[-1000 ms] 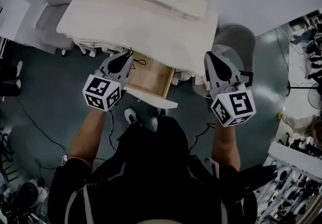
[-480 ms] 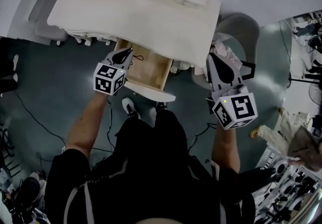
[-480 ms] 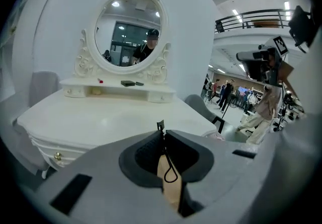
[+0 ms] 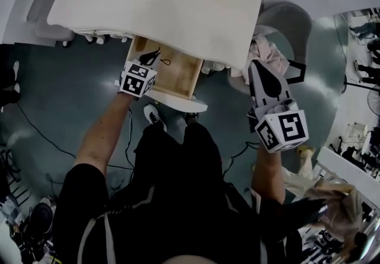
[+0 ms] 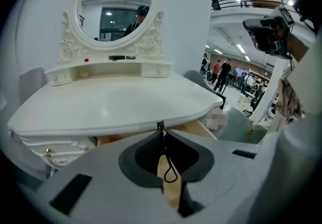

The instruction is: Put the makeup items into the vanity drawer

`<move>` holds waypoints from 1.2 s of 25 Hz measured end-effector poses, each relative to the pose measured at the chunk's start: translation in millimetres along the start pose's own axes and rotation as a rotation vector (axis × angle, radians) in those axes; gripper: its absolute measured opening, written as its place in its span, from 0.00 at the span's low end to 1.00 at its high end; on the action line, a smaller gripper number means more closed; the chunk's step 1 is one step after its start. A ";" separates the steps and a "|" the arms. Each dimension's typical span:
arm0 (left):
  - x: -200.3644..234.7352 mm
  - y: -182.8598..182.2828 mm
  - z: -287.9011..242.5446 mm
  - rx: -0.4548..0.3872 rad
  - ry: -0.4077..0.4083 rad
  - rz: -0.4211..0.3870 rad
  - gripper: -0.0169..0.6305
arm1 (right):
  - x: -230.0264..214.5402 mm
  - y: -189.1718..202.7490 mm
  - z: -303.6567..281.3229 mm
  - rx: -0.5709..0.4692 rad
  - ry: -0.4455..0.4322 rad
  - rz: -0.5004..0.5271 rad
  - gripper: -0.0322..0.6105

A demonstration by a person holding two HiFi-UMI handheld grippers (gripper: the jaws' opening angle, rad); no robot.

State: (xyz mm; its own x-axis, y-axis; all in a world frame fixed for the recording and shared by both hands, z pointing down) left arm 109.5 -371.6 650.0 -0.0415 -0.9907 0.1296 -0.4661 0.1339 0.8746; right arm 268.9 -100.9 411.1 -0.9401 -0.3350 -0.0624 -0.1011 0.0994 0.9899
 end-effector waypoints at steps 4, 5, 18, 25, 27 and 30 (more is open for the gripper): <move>3.7 18.5 -14.9 0.056 0.000 -0.031 0.06 | 3.7 4.8 2.7 0.020 -0.010 0.001 0.06; 4.8 22.1 -19.3 0.068 0.000 -0.045 0.06 | 3.6 5.8 3.1 0.028 -0.012 0.004 0.06; 7.1 60.0 -70.3 0.253 0.160 -0.254 0.06 | 1.0 31.5 15.8 0.097 0.075 0.013 0.06; 10.8 81.5 -88.8 0.346 0.201 -0.264 0.06 | 2.0 40.5 21.7 0.117 0.130 0.002 0.06; 10.4 84.7 -91.4 0.356 0.208 -0.262 0.06 | 1.9 41.1 23.2 0.120 0.137 0.004 0.06; 11.9 89.8 -95.8 0.369 0.211 -0.248 0.07 | 1.6 46.7 26.7 0.125 0.160 -0.003 0.06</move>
State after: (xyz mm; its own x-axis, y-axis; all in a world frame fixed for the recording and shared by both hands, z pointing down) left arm 151.8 -369.0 774.7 0.2730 -0.9599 0.0636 -0.7226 -0.1610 0.6723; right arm 254.0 -71.8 453.8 -0.8771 -0.4790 -0.0347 -0.1528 0.2098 0.9657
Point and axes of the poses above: the fingertips, and each gripper's own axes: z backward along the fingers, x to its left, y out of its underside, the point moved 9 cm from there along z, backward along the fingers, and after that the axes turned 15 degrees about -x, right-handed, at the moved point
